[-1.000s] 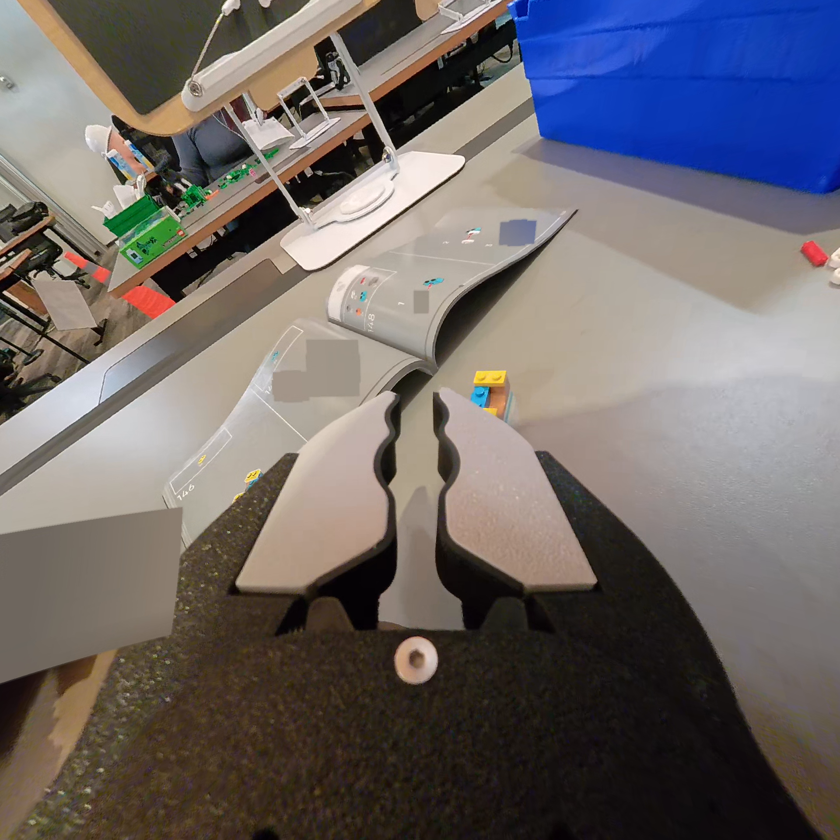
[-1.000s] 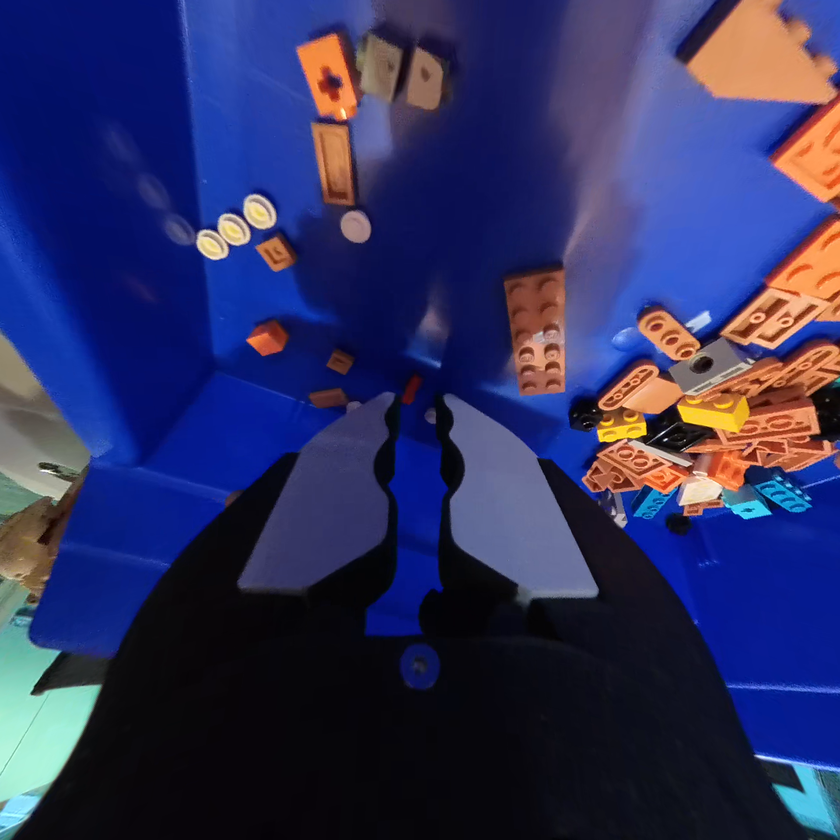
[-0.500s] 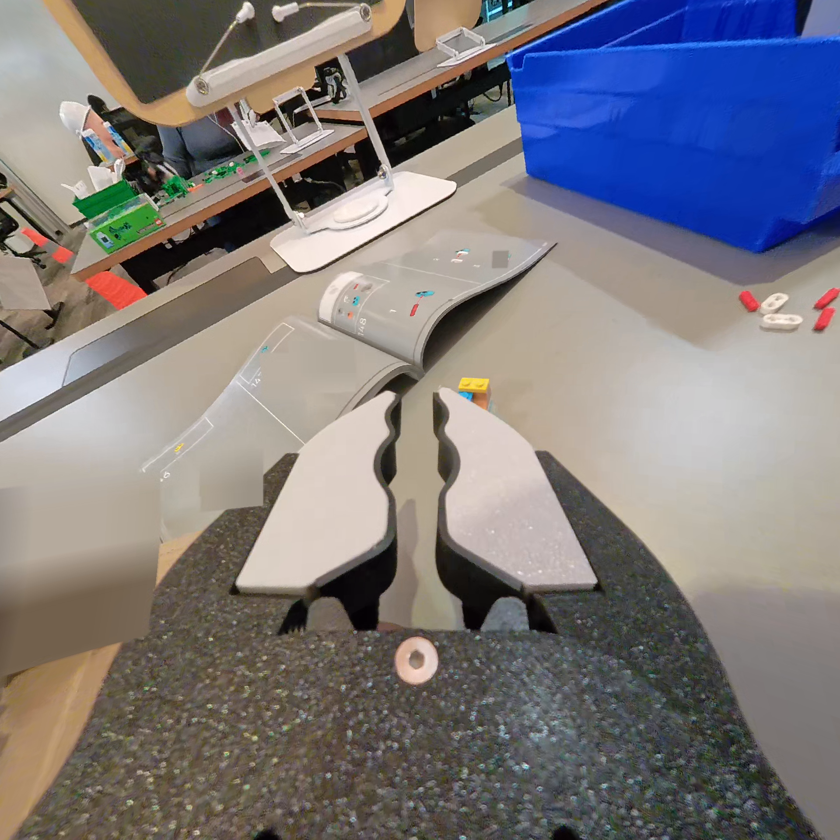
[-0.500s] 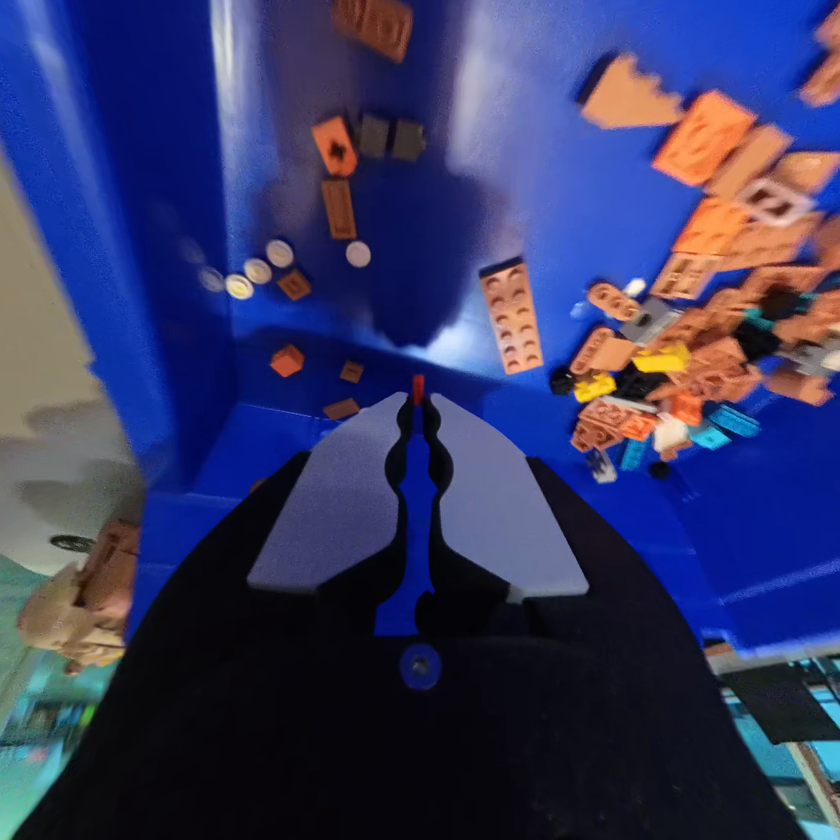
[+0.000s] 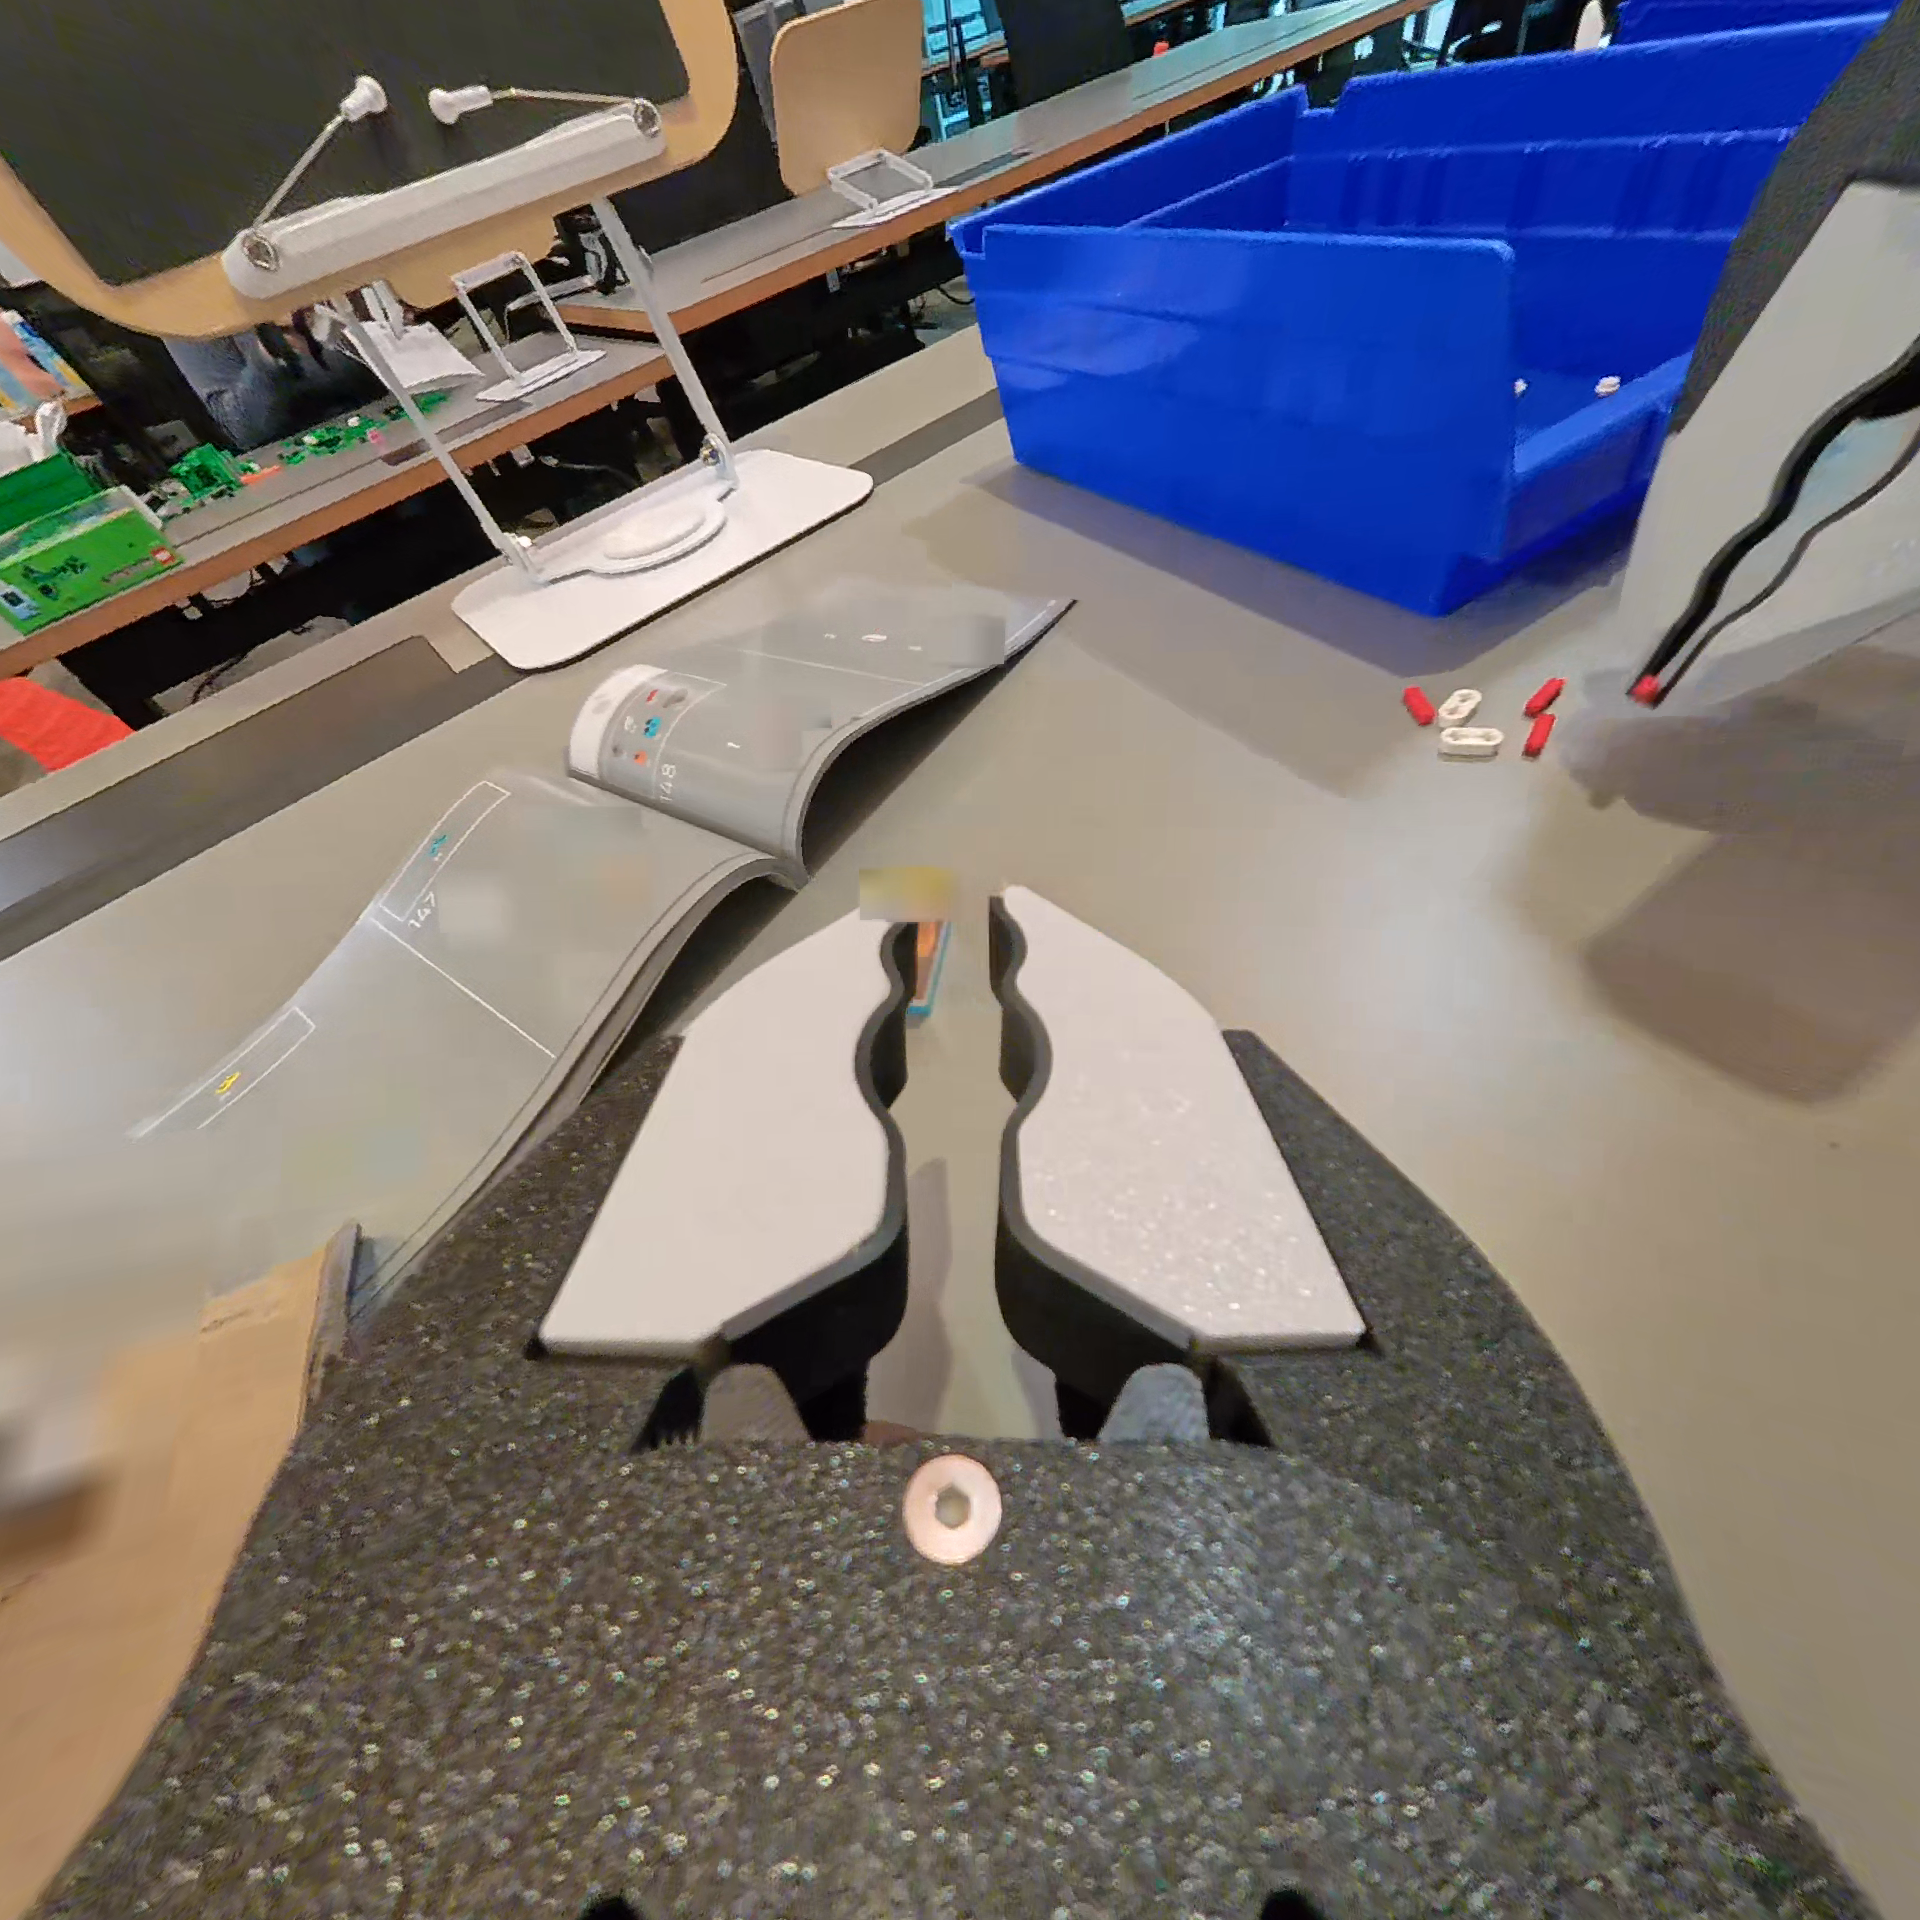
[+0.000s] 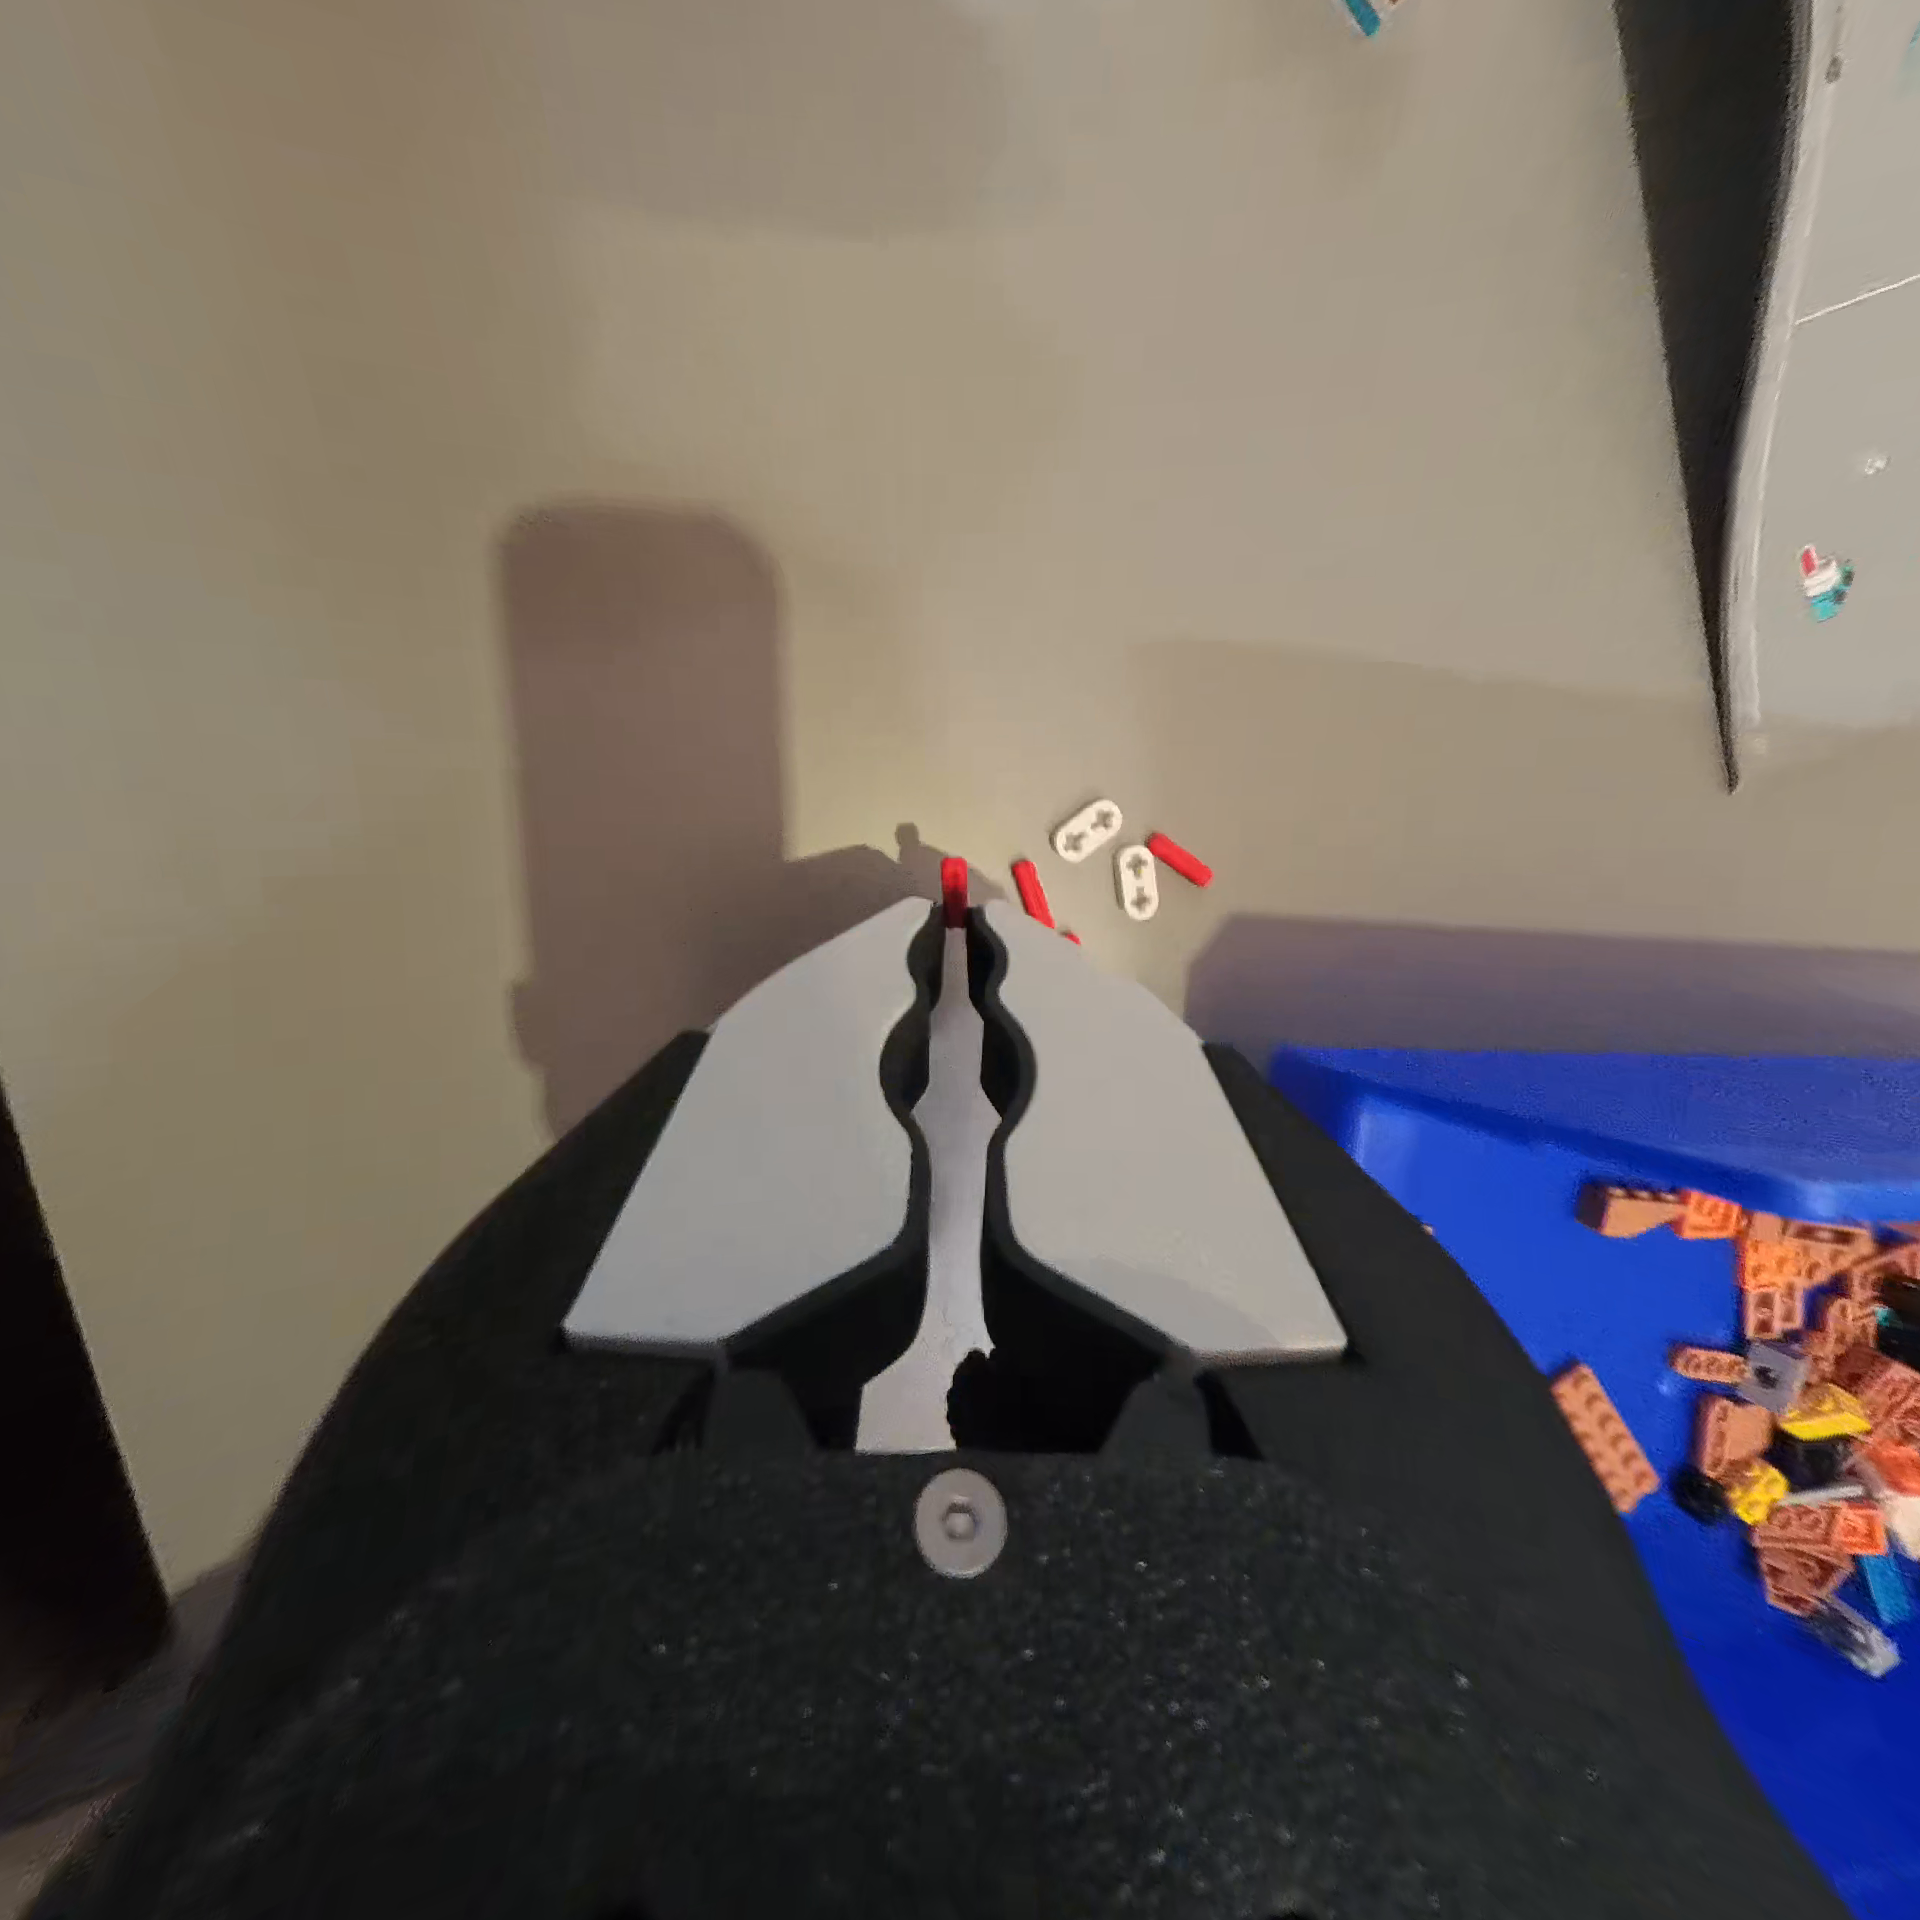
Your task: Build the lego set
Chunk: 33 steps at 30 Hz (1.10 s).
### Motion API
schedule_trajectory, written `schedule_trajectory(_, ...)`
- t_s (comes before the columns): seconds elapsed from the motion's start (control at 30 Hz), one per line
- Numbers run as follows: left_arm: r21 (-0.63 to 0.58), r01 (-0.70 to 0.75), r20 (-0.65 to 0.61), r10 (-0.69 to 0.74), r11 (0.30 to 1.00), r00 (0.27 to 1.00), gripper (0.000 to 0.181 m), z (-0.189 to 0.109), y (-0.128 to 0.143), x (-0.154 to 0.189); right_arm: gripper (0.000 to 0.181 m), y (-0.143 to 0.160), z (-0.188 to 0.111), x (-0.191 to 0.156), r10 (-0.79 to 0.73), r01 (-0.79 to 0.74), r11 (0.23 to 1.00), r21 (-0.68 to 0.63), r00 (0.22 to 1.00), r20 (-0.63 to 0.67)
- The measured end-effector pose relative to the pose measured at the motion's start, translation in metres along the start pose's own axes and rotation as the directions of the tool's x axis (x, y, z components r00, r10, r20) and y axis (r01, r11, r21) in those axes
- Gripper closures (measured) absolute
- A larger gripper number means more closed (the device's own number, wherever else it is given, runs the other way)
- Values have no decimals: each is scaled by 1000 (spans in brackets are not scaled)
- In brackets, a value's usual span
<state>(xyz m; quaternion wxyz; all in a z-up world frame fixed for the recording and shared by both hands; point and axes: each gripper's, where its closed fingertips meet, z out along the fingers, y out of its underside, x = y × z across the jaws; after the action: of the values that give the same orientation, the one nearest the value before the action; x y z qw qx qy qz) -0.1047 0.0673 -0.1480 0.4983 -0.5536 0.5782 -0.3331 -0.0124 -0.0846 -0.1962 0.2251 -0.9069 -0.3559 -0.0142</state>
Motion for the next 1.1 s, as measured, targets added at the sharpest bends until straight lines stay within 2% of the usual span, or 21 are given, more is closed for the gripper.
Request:
schedule_trajectory(0.2, 17, 10, -4, -10, 1000, 1000, 168, -6, 0, -1, 177, 8, 17, 1, 25, -26, 999, -35, 999, -38)
schedule_trajectory(0.47, -9, 8, -24, -8, 1000, 1000, 168, -3, 3, 2, 175, 5, 18, 1, 54, -53, 998, 34, 998, -33)
schedule_trajectory(0.73, -38, 46, -36, -47, 998, 998, 168, 0, 7, 0, 159, 2, 10, 1, 80, -76, 990, 117, 996, -34)
schedule_trajectory(0.83, -40, 54, -35, -55, 998, 998, 168, 2, 7, -2, 159, -2, -5, 2, 87, -80, 982, 171, 996, -33)
schedule_trajectory(0.93, -42, 55, -37, -56, 998, 998, 168, 3, 7, -3, 157, -2, -34, 13, 71, -57, 973, 224, 996, -55)
schedule_trajectory(1.1, -52, 47, -45, -50, 997, 998, 168, 5, 8, -2, 144, 13, -97, 70, 80, -27, 957, 288, 982, -172)
